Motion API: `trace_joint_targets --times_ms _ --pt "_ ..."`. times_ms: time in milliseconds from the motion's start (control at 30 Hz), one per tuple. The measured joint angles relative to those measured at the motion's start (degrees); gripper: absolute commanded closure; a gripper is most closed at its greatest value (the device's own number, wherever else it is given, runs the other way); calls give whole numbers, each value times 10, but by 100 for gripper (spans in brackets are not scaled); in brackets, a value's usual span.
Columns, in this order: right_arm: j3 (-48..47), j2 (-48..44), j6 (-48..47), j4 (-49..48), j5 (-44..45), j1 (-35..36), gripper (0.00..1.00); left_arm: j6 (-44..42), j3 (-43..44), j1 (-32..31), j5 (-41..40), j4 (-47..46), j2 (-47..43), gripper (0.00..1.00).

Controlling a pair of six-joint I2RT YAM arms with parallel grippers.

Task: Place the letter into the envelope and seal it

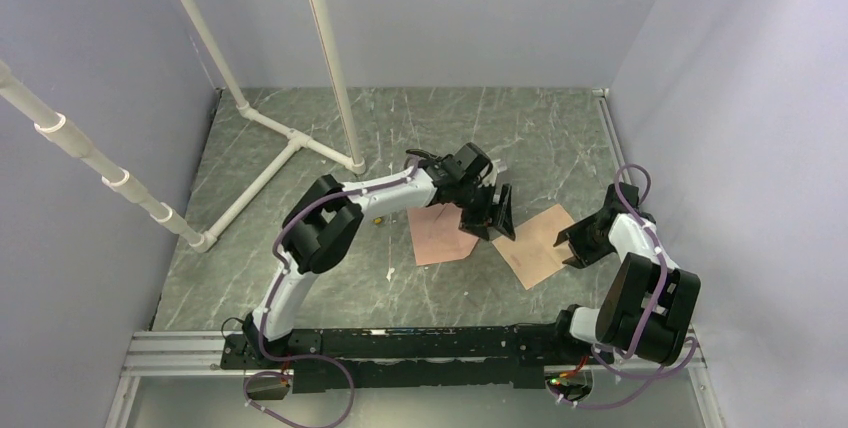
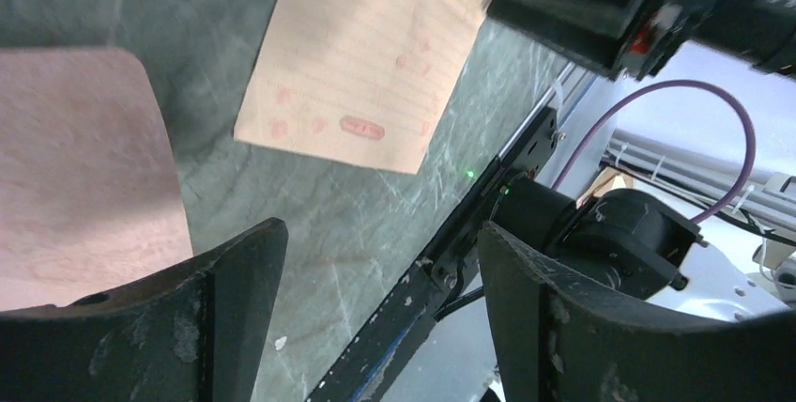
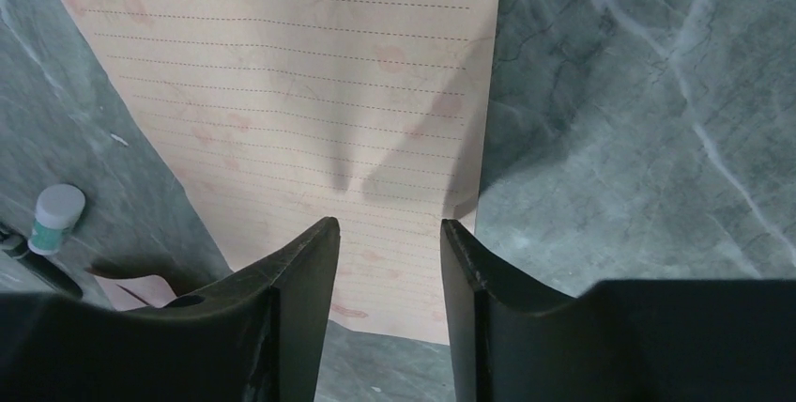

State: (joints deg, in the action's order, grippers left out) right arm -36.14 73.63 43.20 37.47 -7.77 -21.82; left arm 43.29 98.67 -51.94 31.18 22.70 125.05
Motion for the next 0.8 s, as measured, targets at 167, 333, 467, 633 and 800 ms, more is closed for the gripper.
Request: trace_joint_targets --times_ms 167,333,467,633,800 --pt "7 0 29 -1 -14 0 55 42 -62 -8 15 -14 0 17" --pt "37 -12 64 0 -43 0 55 100 -140 -5 50 -84 -8 19" --pt "44 -27 79 2 -59 0 54 154 -185 -8 51 -165 -16 19" --pt "47 -50 89 2 -73 0 52 237 -220 -21 37 -254 -18 19" --pt "59 -57 88 7 -78 0 51 308 -247 -34 10 -346 -13 19"
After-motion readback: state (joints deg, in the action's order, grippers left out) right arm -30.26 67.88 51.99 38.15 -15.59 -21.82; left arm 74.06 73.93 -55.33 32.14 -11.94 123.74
